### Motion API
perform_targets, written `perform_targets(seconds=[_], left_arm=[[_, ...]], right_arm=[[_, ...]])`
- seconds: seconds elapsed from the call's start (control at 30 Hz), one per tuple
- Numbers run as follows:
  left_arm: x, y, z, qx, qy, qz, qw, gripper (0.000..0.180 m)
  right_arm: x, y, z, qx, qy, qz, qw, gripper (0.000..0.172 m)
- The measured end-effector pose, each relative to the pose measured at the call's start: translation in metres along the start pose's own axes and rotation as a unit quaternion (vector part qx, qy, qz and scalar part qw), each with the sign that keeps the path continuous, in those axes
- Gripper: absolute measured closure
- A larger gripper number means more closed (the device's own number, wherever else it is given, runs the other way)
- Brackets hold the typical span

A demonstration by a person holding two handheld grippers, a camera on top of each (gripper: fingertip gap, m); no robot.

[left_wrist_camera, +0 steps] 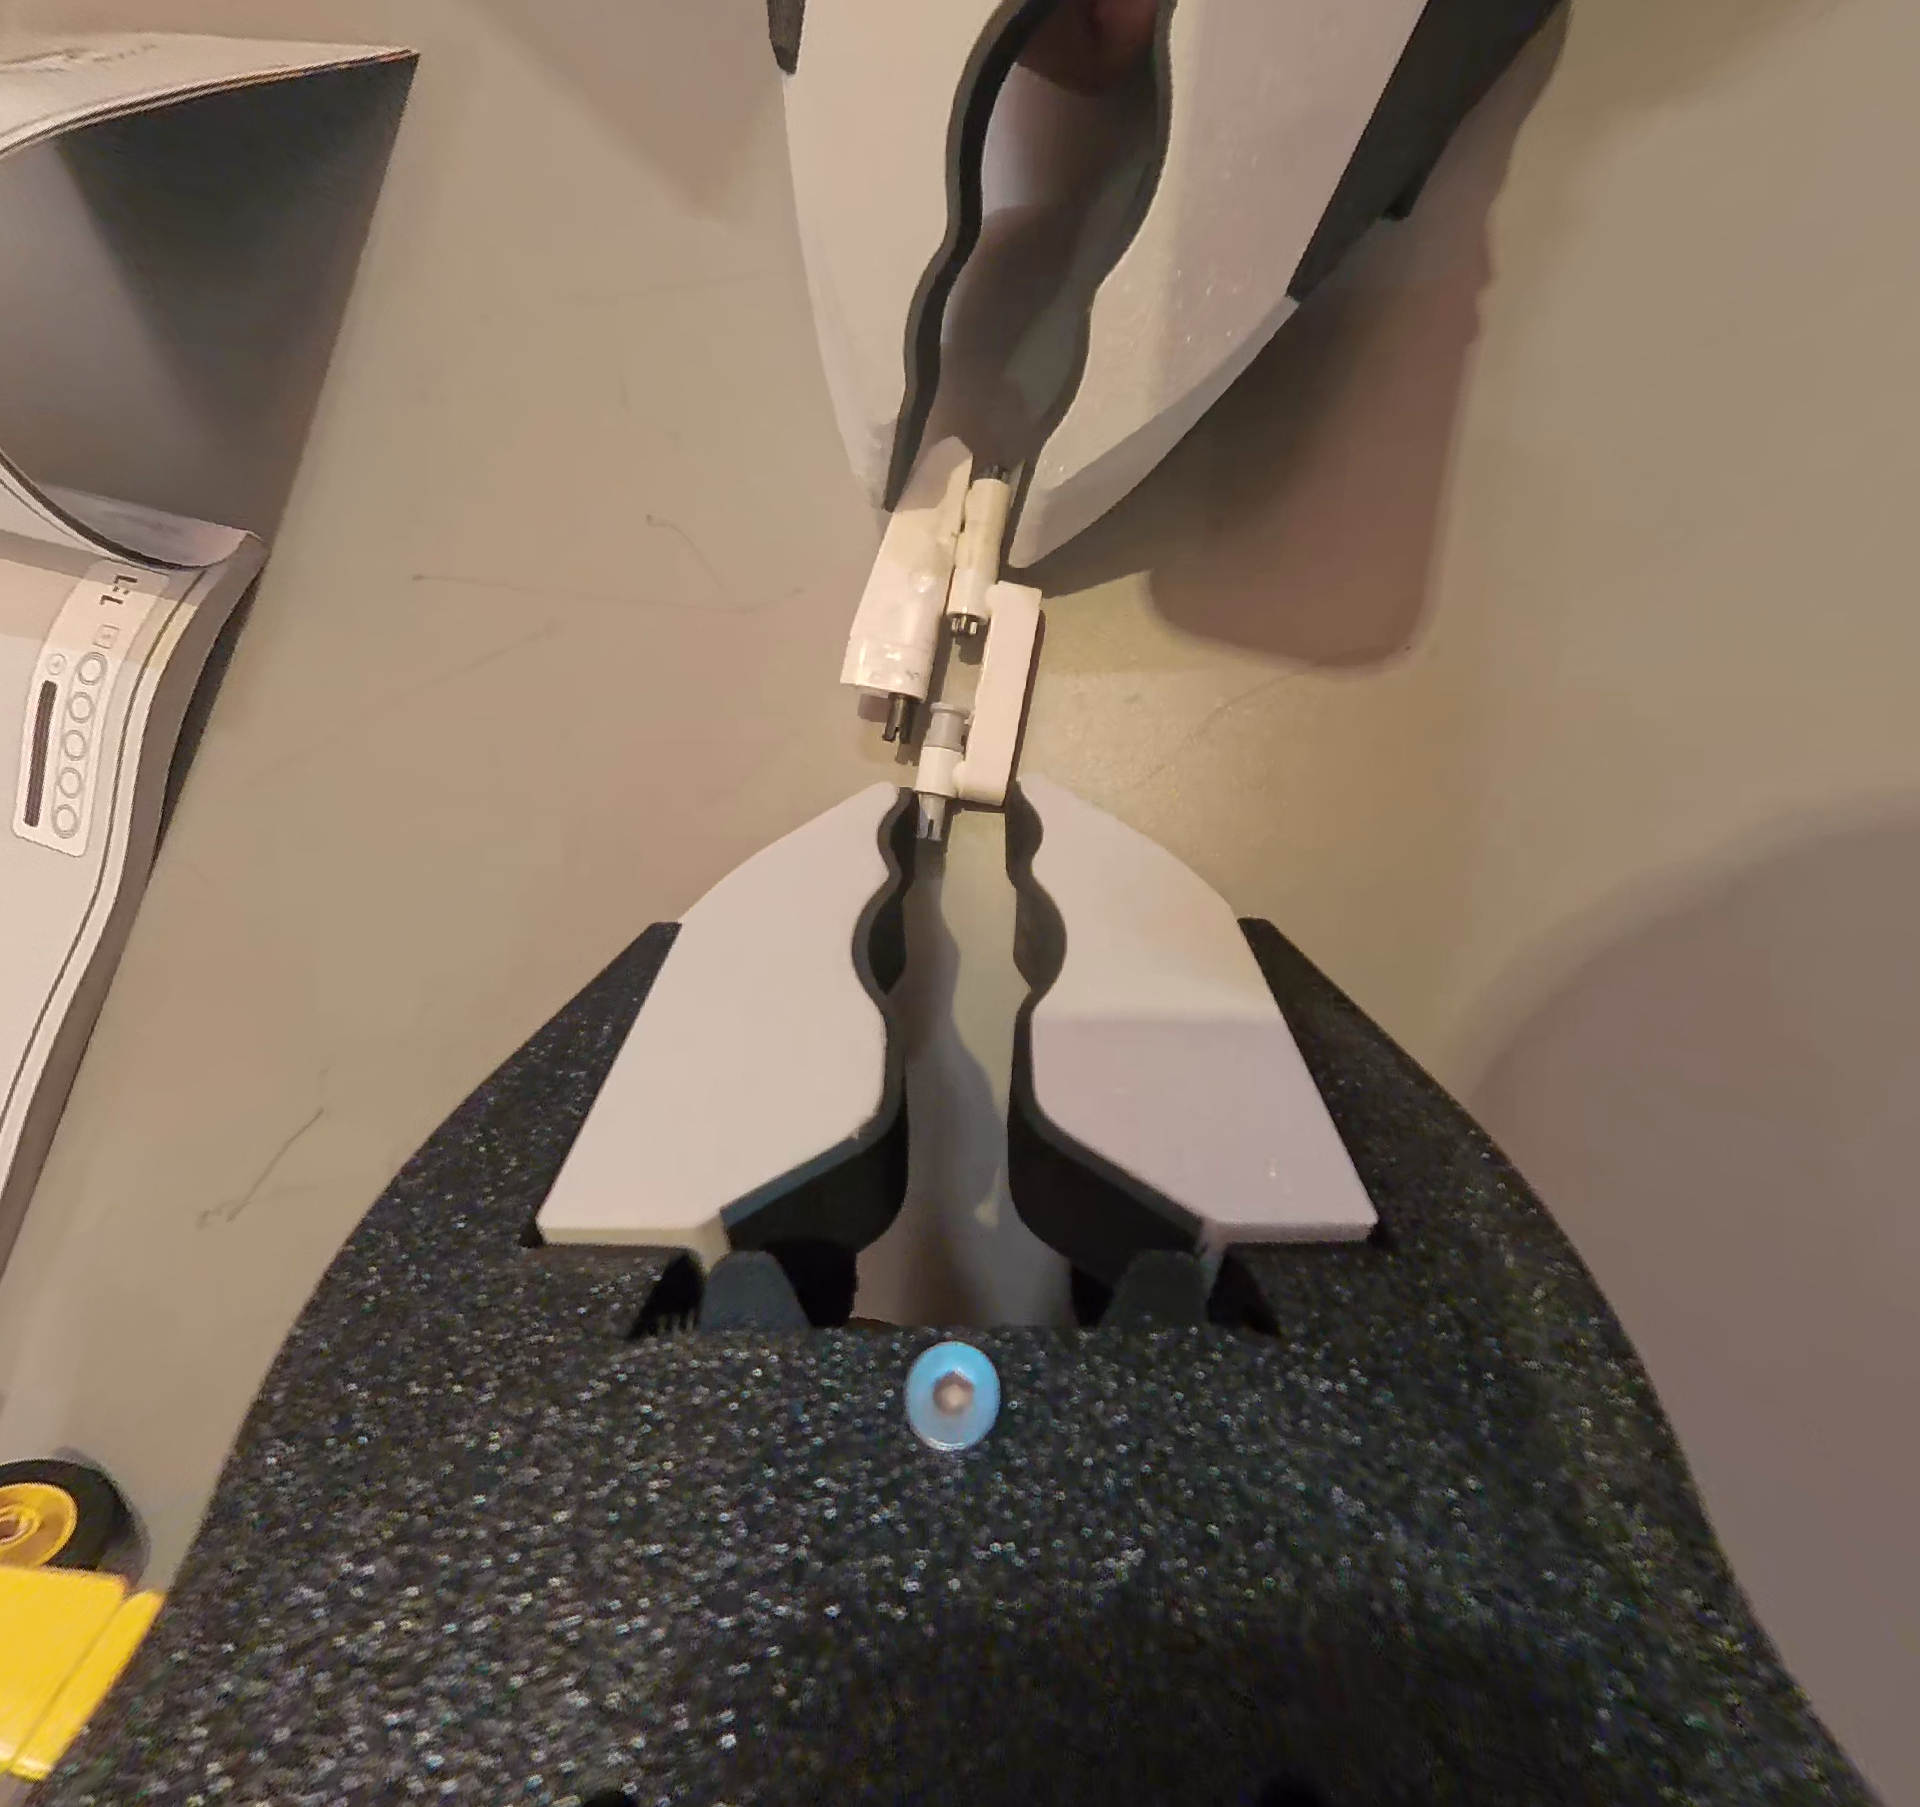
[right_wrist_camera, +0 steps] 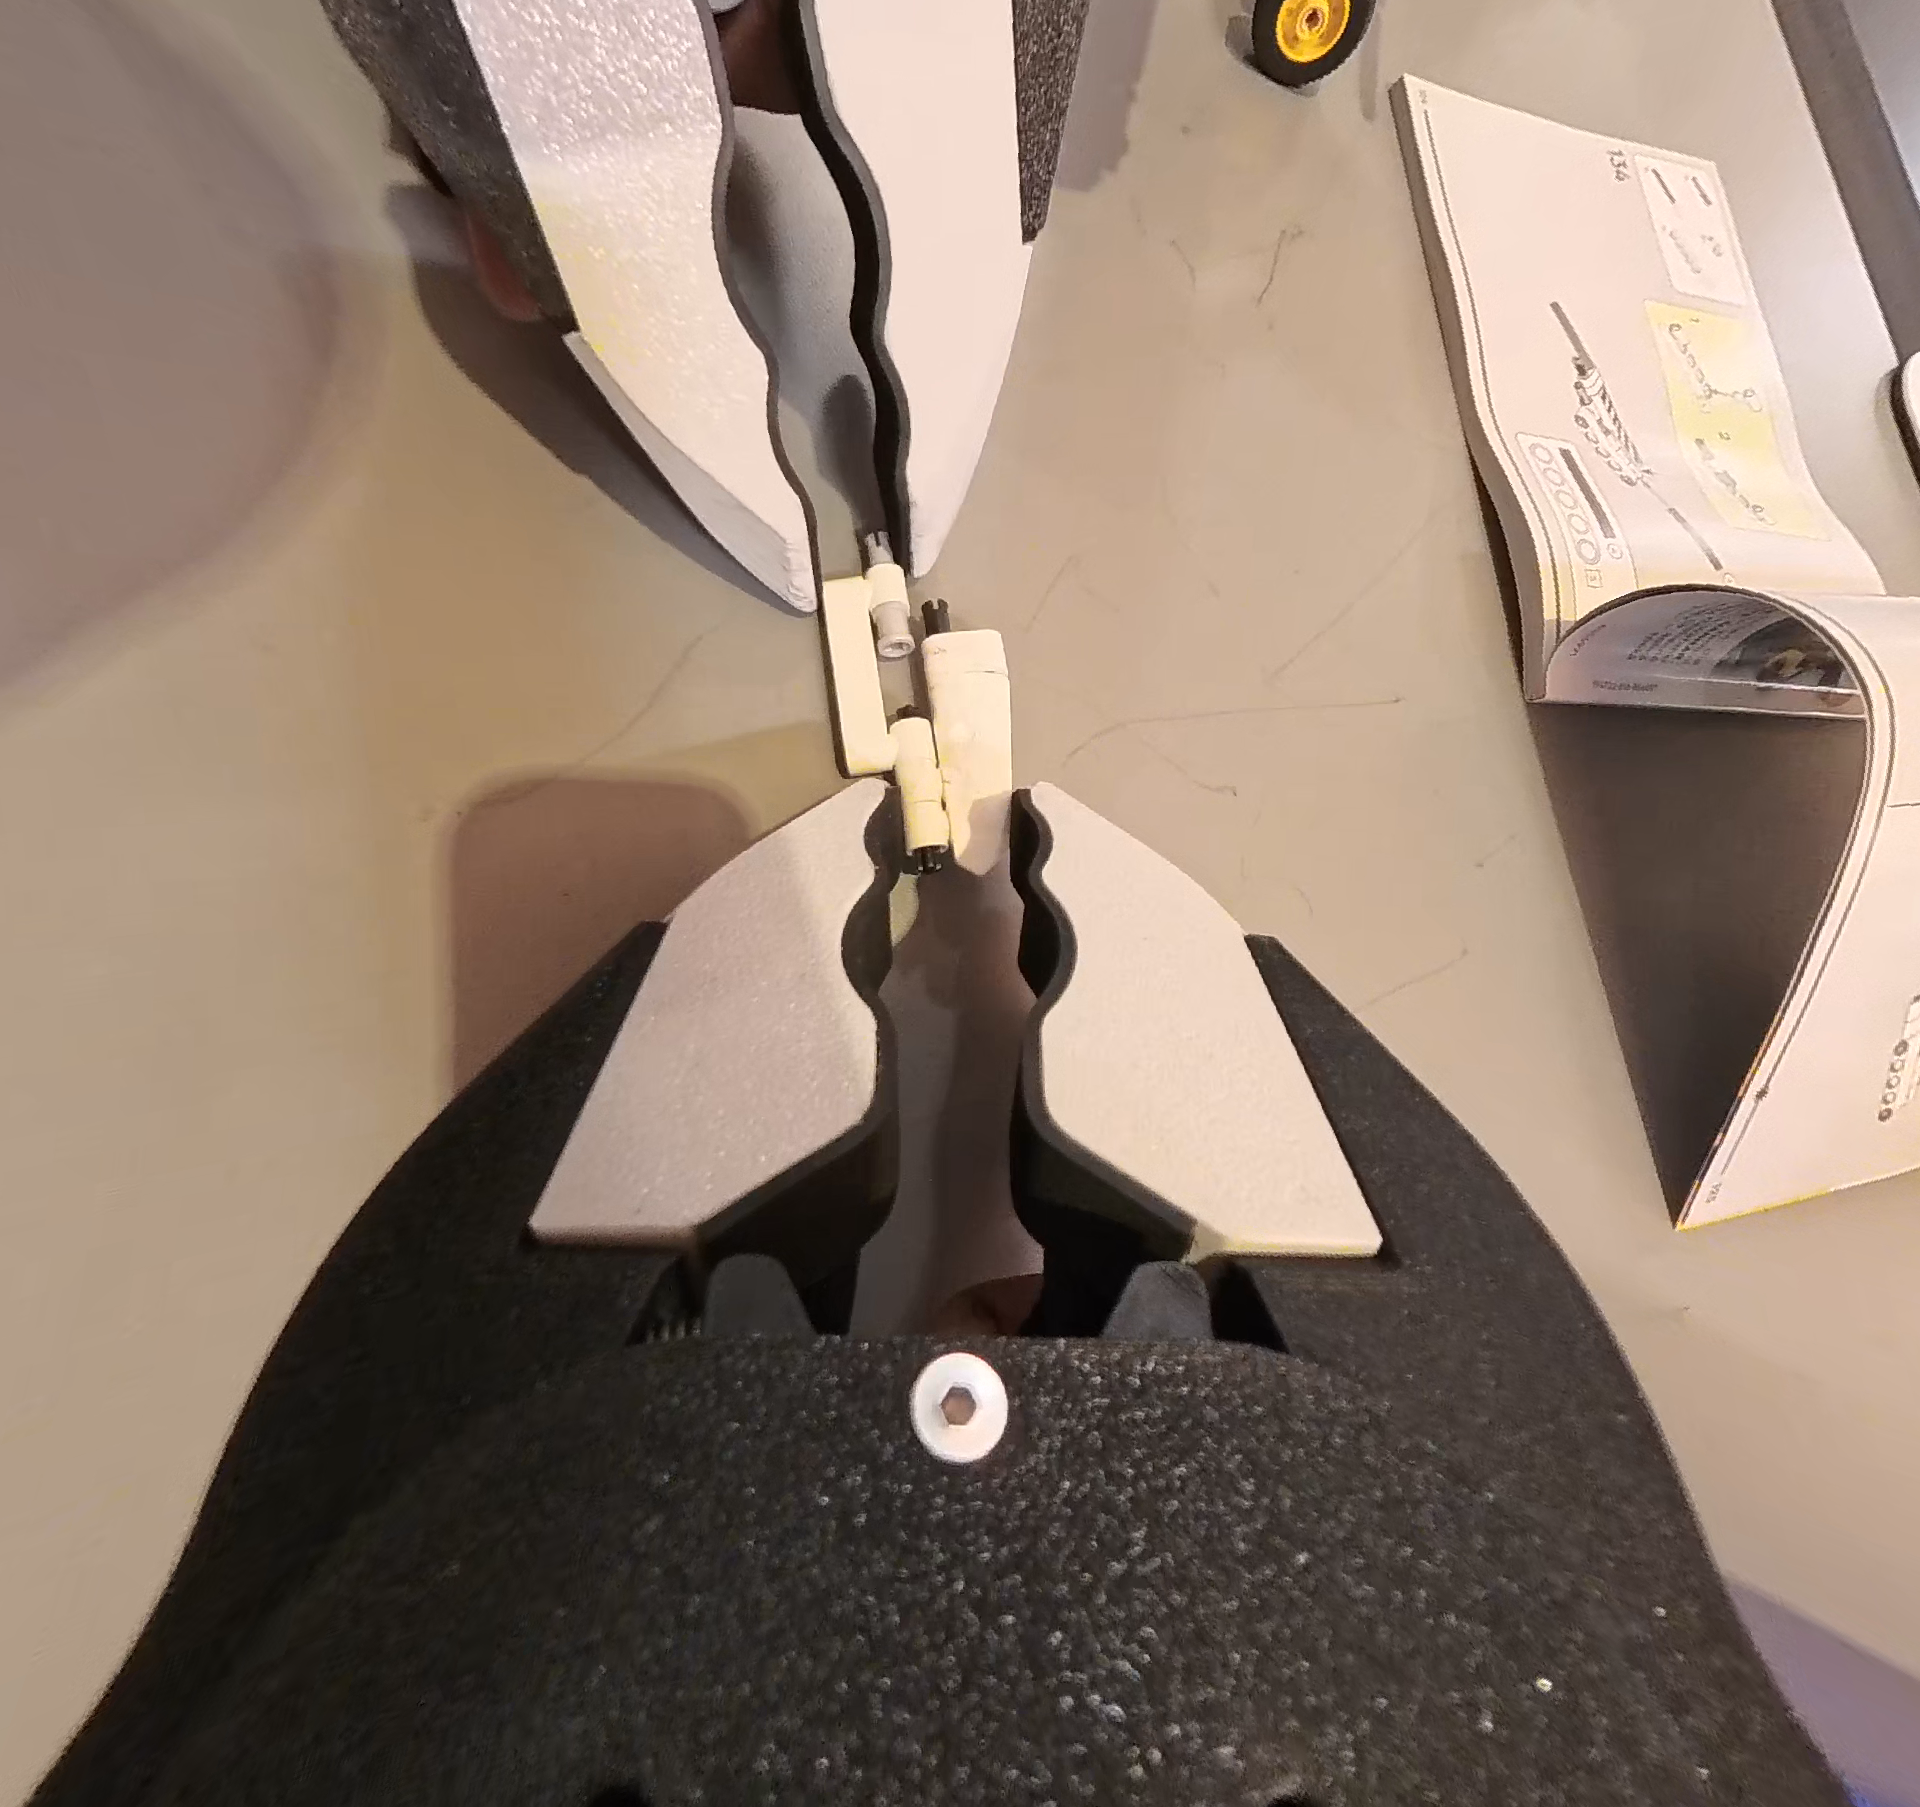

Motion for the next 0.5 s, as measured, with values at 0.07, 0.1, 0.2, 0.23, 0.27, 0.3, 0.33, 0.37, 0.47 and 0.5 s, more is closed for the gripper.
perform_targets(seconds=[0.07,0.1,0.2,0.23,0.27,0.3,0.33,0.37,0.47,0.5], left_arm=[[0.0001,0.0001,0.0001,0.000,0.002,-0.001,1.000,0.164],[0.0003,0.0000,0.0000,-0.001,0.002,-0.003,1.000,0.164],[0.0012,-0.0001,0.0003,-0.001,0.001,-0.008,1.000,0.160],[0.0015,-0.0002,0.0003,-0.001,0.000,-0.008,1.000,0.158],[0.0017,-0.0002,0.0004,-0.002,-0.001,-0.006,1.000,0.157],[0.0019,-0.0002,0.0005,-0.002,-0.002,-0.005,1.000,0.157],[0.0020,-0.0002,0.0004,-0.003,-0.003,-0.005,1.000,0.156],[0.0021,-0.0002,0.0003,-0.004,-0.002,-0.005,1.000,0.154],[0.0019,0.0002,-0.0001,-0.007,0.002,-0.008,1.000,0.150],[0.0020,0.0003,-0.0001,-0.008,0.003,-0.010,1.000,0.149]], right_arm=[[0.0002,-0.0001,0.0001,-0.001,-0.001,-0.001,1.000,0.152],[0.0002,0.0000,0.0000,-0.001,-0.001,-0.002,1.000,0.152],[0.0002,0.0000,-0.0001,-0.002,-0.001,-0.002,1.000,0.152],[0.0001,0.0000,-0.0001,-0.002,-0.001,-0.003,1.000,0.152],[0.0002,0.0000,0.0000,-0.002,0.000,-0.004,1.000,0.152],[0.0001,0.0001,-0.0001,-0.002,0.000,-0.004,1.000,0.152],[0.0001,0.0001,-0.0001,-0.002,0.000,-0.003,1.000,0.152],[0.0002,0.0000,0.0000,-0.002,0.000,-0.003,1.000,0.152],[0.0003,0.0000,-0.0001,-0.002,0.000,-0.004,1.000,0.152],[0.0004,0.0000,-0.0001,-0.002,-0.001,-0.004,1.000,0.152]])
Point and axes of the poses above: each gripper's, where its closed fingertips meet, y out along the fingers, z out of its underside, x = y × z across the jaws, the point moved 10 cm from there along -y, back along the fingers, and after that the axes turned 9 degrees about x, right-handed, at the moved point
